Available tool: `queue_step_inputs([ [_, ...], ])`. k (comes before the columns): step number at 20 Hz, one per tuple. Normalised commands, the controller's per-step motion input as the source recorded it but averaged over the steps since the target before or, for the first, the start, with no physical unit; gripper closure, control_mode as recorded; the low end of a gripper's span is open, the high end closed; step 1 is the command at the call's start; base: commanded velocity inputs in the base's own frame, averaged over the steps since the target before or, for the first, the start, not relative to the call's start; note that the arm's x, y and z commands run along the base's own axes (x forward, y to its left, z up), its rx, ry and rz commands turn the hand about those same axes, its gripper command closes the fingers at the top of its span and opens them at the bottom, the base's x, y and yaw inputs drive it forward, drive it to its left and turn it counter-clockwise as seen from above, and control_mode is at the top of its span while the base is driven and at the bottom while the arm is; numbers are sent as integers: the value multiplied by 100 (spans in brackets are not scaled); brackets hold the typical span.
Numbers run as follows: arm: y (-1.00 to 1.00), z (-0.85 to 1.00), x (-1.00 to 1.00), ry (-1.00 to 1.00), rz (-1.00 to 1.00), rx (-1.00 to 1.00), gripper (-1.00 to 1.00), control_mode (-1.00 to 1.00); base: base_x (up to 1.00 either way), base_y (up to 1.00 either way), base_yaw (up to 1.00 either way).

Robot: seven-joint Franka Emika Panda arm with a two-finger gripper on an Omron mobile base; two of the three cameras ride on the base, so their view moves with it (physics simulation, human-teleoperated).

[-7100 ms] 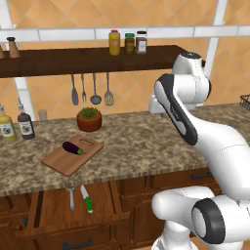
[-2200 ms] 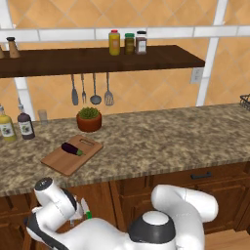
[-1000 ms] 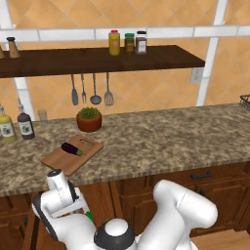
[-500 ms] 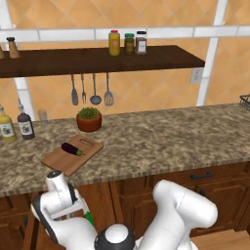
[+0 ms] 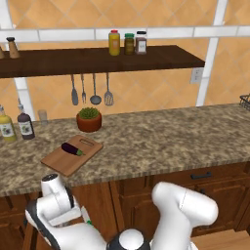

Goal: Place the appropriate cutting tool for cutting the eggplant skin on the cutting board.

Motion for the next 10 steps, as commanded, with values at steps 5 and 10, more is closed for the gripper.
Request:
queue_step_inputs([
  [5, -18, 100, -82, 0, 0, 8, 100, -100, 0, 0, 0],
  [10, -51, 100, -16, -2, 0, 2, 100, -100, 0, 0, 0],
])
